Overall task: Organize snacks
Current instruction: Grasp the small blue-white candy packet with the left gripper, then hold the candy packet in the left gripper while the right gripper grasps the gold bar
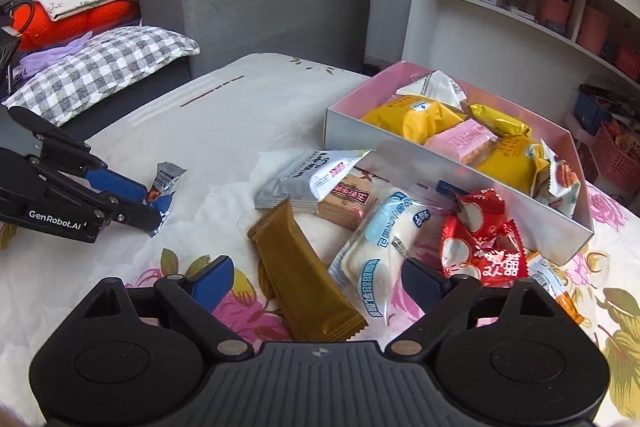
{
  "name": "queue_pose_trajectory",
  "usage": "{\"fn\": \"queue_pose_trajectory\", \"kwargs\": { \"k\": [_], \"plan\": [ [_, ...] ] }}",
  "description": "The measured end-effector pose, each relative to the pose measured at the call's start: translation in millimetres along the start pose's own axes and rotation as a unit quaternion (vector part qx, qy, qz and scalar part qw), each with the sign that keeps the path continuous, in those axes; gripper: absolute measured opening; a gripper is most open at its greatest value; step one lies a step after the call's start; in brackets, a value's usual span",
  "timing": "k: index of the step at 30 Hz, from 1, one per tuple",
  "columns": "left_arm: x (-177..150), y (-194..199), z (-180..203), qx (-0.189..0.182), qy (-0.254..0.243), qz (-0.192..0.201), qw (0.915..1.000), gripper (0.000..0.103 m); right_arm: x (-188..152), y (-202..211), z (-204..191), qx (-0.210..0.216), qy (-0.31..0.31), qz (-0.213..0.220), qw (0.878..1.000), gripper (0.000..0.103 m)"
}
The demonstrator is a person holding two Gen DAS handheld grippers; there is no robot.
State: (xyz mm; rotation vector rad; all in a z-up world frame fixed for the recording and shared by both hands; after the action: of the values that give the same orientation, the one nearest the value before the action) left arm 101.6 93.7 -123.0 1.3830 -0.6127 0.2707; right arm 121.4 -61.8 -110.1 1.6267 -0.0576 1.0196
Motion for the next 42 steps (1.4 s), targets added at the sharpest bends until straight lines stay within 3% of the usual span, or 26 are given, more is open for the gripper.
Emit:
{"fn": "queue_pose_trajectory", "kwargs": {
  "k": [7, 10, 13, 18, 22, 26, 28, 30, 33, 36, 42],
  "plan": [
    [1.3, -2.5, 4.5, -0.008, -0.02, 0.015, 0.9997, 0.037, 5.8, -15.6, -6.1, -0.011, 0.023, -0.005, 1.0, 0.072],
    [1.3, -2.9, 6.7, -0.013, -0.022, 0.016, 0.9995, 0.045, 9.8, -13.9, -8.6, -0.008, 0.031, 0.0, 0.999, 0.064],
    [0.4, -4.2, 10.8, -0.015, -0.031, 0.017, 0.9993, 0.055, 10.7, -13.3, -12.8, 0.007, 0.034, -0.003, 0.999, 0.061],
    [-3.6, -8.9, 19.6, -0.001, -0.058, 0.014, 0.9982, 0.081, 4.8, -15.3, -24.0, 0.016, 0.059, -0.017, 0.998, 0.06],
    [-4.3, -11.8, 17.4, 0.002, -0.051, 0.01, 0.9987, 0.091, -1.5, -16.3, -37.4, 0.048, 0.066, -0.042, 0.996, 0.054],
    [-6.8, -15.3, 10.7, 0.006, -0.041, 0.006, 0.9991, 0.103, -5.7, -16.2, -41.1, 0.06, 0.061, -0.054, 0.995, 0.055],
    [-8.0, -14.7, 10.7, 0.006, -0.045, 0.011, 0.9989, 0.103, -6.7, -16.9, -38.0, 0.062, 0.051, -0.058, 0.995, 0.062],
    [-8.6, -14.1, 10.7, 0.006, -0.045, 0.016, 0.9989, 0.103, -8.5, -19.8, -33.2, 0.051, 0.039, -0.065, 0.996, 0.08],
    [-8.7, -13.9, 10.3, 0.007, -0.043, 0.026, 0.9987, 0.103, -10.4, -24.5, -27.8, 0.041, 0.024, -0.073, 0.996, 0.091],
    [-8.2, -13.8, 10.0, 0.009, -0.041, 0.032, 0.9986, 0.103, -11.1, -27.8, -26.4, 0.034, 0.017, -0.077, 0.996, 0.097],
    [-5.7, -14.2, 8.3, 0.011, -0.033, 0.031, 0.9989, 0.102, -10.4, -29.4, -24.8, 0.034, 0.014, -0.083, 0.996, 0.096]
  ]
}}
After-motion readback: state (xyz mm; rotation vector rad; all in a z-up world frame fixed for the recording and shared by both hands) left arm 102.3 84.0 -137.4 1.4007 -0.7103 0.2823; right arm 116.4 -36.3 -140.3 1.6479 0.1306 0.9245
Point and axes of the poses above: each gripper's, at about its wrist camera, not at the fingertips, and y roughly against the way its jaws point, z to its right, x to its top, the point moved 8 cm from there along -y, roughly the way its jaws point, and after that the axes turned 5 degrees about -z, right-handed, at the moved point
